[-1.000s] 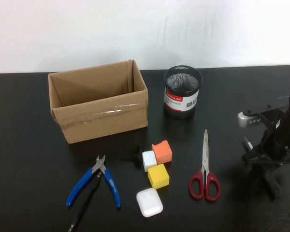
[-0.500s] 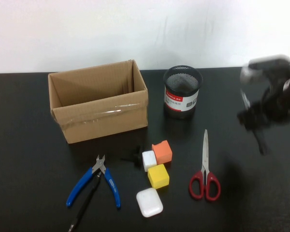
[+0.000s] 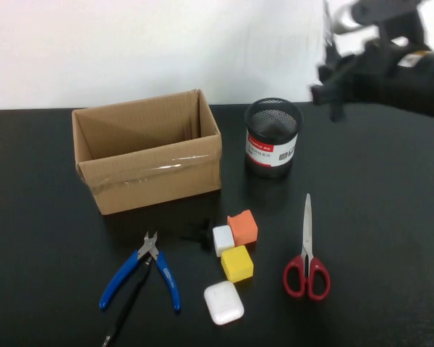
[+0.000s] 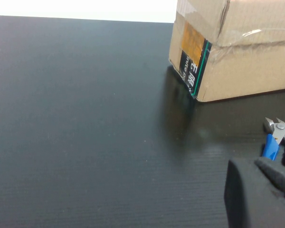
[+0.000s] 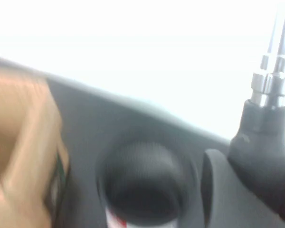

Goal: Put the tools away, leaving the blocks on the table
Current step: Place the picked object into the round holder

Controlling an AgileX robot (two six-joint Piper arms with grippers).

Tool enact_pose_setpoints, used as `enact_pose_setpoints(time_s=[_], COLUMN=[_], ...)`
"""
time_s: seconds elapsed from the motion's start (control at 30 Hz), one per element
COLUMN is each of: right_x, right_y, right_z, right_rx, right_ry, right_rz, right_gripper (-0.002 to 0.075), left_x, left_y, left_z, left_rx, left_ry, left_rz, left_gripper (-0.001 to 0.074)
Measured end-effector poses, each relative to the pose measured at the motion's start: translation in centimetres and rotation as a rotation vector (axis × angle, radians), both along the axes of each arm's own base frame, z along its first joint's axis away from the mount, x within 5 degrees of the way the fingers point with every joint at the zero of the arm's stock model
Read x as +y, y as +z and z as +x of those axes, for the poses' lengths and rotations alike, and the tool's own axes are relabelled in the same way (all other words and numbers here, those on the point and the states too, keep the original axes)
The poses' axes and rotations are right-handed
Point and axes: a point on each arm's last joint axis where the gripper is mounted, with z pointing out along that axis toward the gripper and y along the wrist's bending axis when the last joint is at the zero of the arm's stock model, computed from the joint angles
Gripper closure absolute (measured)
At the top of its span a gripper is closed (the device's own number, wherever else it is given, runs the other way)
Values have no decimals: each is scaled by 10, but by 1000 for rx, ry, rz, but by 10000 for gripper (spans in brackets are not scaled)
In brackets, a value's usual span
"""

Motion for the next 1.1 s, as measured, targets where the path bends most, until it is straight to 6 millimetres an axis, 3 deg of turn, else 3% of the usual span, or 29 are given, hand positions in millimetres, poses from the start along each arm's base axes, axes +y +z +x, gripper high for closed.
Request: enact_pose_setpoints(time_s=[0.17,0.43,0.67,0.8,1.1], right_x=[19,29,29,11,-72], right_y=[-2,-32,-31,-22,14], right_z=[3,-6,-8,-3,25], right_rx=[-133,0,22,33,251], right_ry=[-18,250,259,213,2], right_rz=[-10,-469,-454,-427,-43], right_gripper=[731,731,731,731,731], left_x=[0,0,0,0,0], left_y=[0,0,0,0,0], left_z=[0,0,0,0,0], left_rx=[0,0,0,0,0], left_ry=[0,0,0,0,0], left_rz=[0,0,0,0,0], left_gripper=[741,741,741,741,741])
